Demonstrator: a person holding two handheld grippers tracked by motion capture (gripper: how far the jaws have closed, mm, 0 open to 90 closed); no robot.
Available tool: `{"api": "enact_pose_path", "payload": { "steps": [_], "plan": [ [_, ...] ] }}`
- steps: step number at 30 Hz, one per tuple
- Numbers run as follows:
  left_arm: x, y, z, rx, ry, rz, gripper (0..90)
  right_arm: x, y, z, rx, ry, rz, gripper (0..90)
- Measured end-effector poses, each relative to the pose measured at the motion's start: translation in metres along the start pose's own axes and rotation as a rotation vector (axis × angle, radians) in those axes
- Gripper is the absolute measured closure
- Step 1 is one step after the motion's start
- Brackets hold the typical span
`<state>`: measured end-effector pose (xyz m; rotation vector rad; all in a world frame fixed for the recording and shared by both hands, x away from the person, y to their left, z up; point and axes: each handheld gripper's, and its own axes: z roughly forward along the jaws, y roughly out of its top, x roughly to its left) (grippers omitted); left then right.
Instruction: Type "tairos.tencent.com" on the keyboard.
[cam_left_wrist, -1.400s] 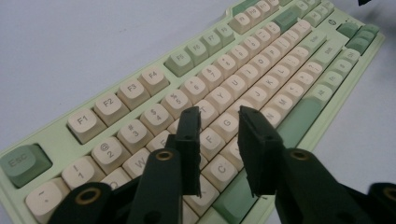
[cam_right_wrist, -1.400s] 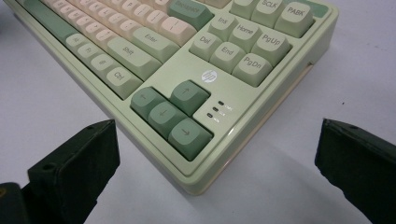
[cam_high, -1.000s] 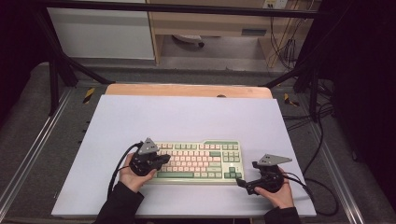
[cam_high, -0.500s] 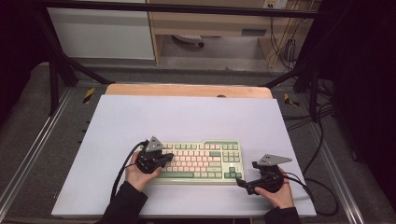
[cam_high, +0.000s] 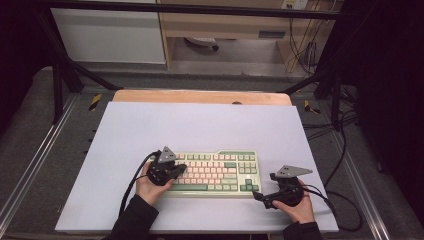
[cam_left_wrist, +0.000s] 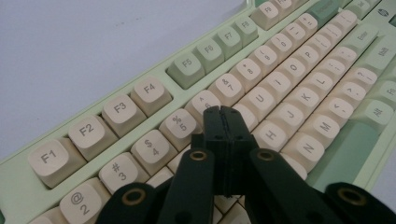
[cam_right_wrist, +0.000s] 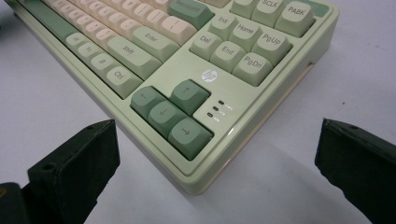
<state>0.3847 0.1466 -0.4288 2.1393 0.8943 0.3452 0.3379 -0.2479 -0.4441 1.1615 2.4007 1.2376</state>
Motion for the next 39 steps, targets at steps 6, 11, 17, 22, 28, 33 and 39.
{"api": "enact_pose_path", "payload": {
  "steps": [6, 11, 17, 22, 28, 33, 39],
  "plan": [
    [-0.001, 0.000, -0.003, -0.012, -0.008, 0.000, 90.0, -0.001, 0.000, 0.000, -0.001, 0.000, -0.010, 0.5],
    [-0.002, 0.002, -0.011, -0.030, -0.014, 0.002, 90.0, 0.000, 0.000, 0.000, 0.000, 0.000, -0.003, 0.5],
    [-0.003, 0.001, -0.021, -0.036, -0.018, 0.013, 90.0, 0.000, 0.000, 0.000, 0.000, -0.001, -0.001, 0.5],
    [-0.002, -0.004, -0.030, -0.036, -0.017, 0.018, 90.0, 0.000, 0.000, -0.001, -0.003, -0.001, -0.002, 0.5],
    [0.005, -0.010, -0.037, -0.035, -0.013, 0.003, 90.0, 0.000, 0.000, 0.000, -0.001, 0.000, 0.001, 0.5],
    [0.008, -0.014, -0.042, -0.034, -0.005, -0.001, 90.0, 0.000, 0.000, 0.000, -0.001, 0.000, -0.006, 0.5],
    [0.012, -0.022, -0.047, -0.030, 0.006, -0.008, 90.0, 0.000, 0.000, 0.000, 0.001, 0.000, -0.003, 0.5]
  ]
}}
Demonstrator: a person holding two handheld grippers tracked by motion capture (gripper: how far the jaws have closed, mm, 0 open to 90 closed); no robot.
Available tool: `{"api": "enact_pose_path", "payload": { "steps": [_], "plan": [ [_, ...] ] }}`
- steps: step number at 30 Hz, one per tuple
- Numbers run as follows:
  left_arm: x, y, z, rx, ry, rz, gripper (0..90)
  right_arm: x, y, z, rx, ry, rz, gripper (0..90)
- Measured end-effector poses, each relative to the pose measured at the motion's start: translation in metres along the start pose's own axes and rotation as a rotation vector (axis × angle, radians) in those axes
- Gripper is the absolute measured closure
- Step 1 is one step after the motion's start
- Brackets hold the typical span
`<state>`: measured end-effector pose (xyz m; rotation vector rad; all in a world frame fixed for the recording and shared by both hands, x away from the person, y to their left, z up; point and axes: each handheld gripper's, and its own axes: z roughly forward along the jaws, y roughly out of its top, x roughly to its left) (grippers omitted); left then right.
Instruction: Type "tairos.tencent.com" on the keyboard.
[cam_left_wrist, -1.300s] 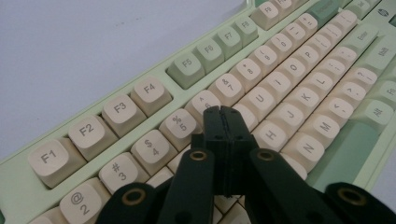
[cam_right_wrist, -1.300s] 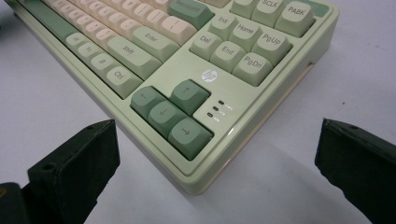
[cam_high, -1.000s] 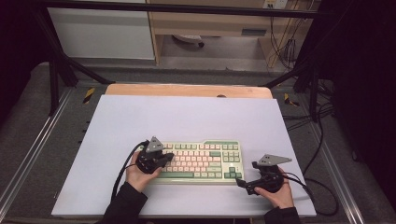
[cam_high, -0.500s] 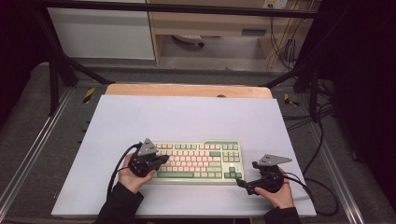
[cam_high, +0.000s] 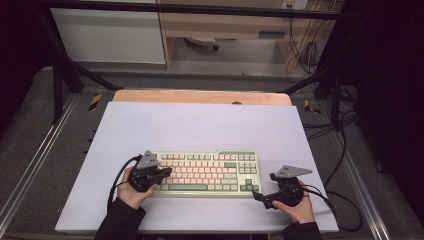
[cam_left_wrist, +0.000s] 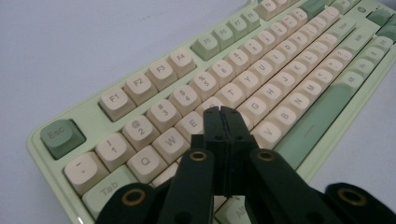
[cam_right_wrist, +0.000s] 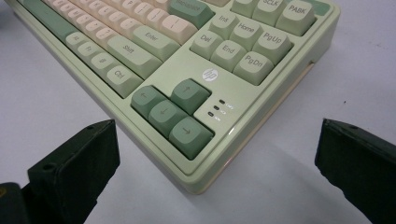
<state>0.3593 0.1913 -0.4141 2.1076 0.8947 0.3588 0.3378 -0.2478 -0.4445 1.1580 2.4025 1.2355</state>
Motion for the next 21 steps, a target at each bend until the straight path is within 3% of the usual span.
{"api": "enact_pose_path", "payload": {
  "steps": [11, 21],
  "plan": [
    [0.009, -0.013, -0.009, 0.001, 0.026, -0.019, 90.0, 0.000, 0.000, 0.000, 0.003, 0.000, 0.002, 0.5],
    [0.013, -0.017, -0.005, 0.018, 0.036, -0.027, 90.0, 0.000, 0.000, 0.000, 0.005, 0.000, 0.000, 0.5]
  ]
}}
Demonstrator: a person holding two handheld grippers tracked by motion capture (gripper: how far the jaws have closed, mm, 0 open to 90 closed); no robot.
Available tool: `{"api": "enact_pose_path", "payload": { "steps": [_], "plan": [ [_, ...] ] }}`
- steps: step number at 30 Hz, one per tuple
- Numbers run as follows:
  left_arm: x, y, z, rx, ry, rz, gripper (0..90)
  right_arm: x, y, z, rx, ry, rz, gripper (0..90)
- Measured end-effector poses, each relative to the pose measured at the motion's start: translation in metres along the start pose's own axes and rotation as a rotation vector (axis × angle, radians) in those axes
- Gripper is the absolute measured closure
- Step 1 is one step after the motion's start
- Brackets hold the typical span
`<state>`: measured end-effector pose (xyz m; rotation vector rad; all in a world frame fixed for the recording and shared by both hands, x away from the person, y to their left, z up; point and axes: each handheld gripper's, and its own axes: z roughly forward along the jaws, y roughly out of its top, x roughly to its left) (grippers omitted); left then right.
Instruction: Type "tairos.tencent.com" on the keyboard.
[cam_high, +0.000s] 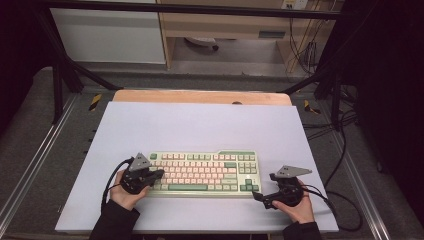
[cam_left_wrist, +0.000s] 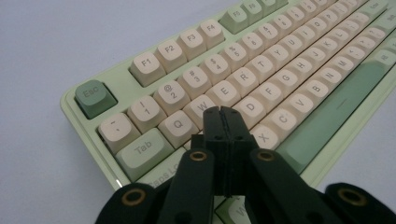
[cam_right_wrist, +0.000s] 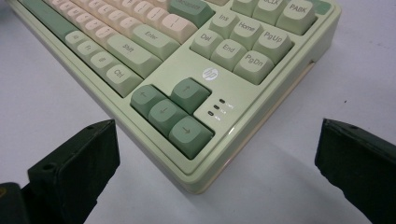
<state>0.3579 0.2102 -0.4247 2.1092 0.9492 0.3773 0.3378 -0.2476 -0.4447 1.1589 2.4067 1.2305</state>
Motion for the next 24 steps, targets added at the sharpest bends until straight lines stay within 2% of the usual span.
{"api": "enact_pose_path", "payload": {
  "steps": [10, 18, 20, 24],
  "plan": [
    [0.002, -0.004, 0.004, 0.006, 0.004, 0.004, 90.0, 0.000, 0.001, -0.001, -0.007, 0.000, 0.000, 0.5],
    [0.001, -0.001, -0.003, -0.020, 0.000, 0.002, 90.0, 0.002, 0.003, -0.004, -0.028, 0.000, 0.000, 1.8],
    [0.001, -0.001, -0.005, -0.025, -0.002, 0.003, 90.0, 0.004, 0.006, -0.004, -0.038, -0.009, -0.015, 4.7],
    [0.003, -0.001, -0.007, -0.031, -0.001, -0.001, 90.0, 0.007, 0.009, -0.005, -0.048, 0.001, -0.018, 8.6]
  ]
}}
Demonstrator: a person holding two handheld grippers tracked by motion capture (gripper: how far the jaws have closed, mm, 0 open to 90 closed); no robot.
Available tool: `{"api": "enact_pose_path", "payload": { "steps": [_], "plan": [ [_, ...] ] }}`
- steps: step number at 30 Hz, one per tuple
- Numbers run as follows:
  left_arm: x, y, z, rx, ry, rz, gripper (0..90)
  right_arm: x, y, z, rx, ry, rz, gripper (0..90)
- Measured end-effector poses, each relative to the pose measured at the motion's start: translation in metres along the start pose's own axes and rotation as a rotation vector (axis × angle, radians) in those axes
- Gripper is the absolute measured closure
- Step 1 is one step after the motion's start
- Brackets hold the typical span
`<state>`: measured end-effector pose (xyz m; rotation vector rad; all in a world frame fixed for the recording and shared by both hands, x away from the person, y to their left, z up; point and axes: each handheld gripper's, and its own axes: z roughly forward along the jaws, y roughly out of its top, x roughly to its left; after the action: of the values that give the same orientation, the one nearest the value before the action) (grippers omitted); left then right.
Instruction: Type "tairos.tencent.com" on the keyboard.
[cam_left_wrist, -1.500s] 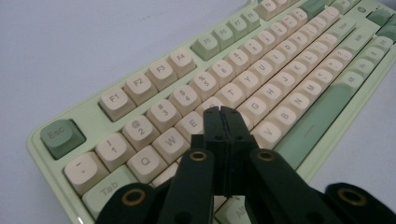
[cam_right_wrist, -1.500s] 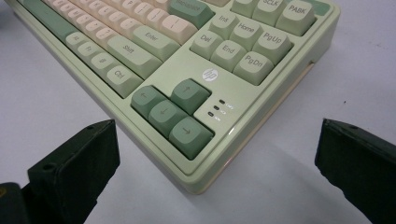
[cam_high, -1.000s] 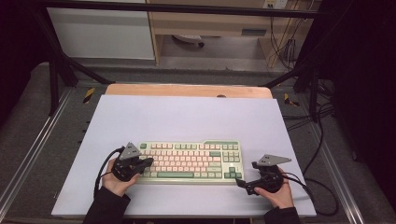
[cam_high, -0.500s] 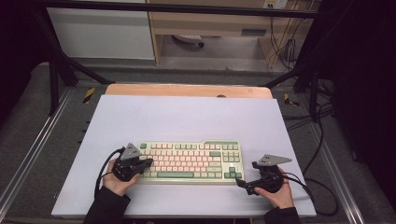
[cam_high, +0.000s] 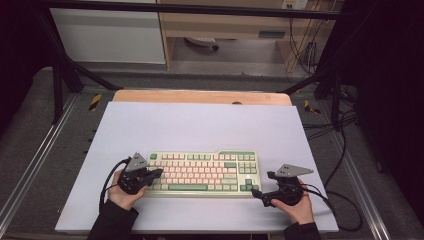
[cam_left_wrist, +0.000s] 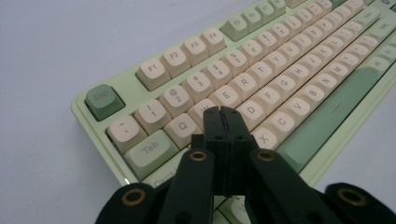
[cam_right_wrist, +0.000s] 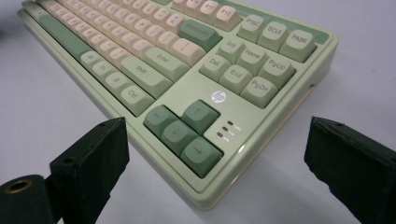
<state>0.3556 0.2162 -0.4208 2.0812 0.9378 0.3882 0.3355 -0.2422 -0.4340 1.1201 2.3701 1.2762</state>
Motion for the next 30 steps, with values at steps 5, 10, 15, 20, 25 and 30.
{"api": "enact_pose_path", "payload": {
  "steps": [5, 10, 15, 20, 25, 30],
  "plan": [
    [0.001, 0.000, -0.001, -0.008, -0.004, -0.005, 90.0, 0.009, 0.009, 0.001, -0.013, 0.029, -0.031, 19.9],
    [0.002, 0.000, -0.003, -0.016, -0.008, -0.003, 90.0, 0.021, 0.018, 0.005, -0.023, 0.051, -0.053, 30.6],
    [0.002, 0.000, -0.003, -0.019, -0.009, -0.007, 90.0, 0.030, 0.025, 0.013, -0.008, 0.061, -0.075, 41.1],
    [0.002, 0.000, -0.003, -0.020, -0.010, -0.008, 90.0, 0.039, 0.037, 0.024, -0.009, 0.090, -0.087, 51.6],
    [0.002, 0.000, -0.003, -0.020, -0.011, -0.006, 90.0, 0.050, 0.047, 0.034, -0.011, 0.124, -0.093, 60.1],
    [0.002, 0.000, -0.003, -0.018, -0.013, -0.006, 90.0, 0.057, 0.056, 0.044, -0.012, 0.146, -0.080, 66.7]
  ]
}}
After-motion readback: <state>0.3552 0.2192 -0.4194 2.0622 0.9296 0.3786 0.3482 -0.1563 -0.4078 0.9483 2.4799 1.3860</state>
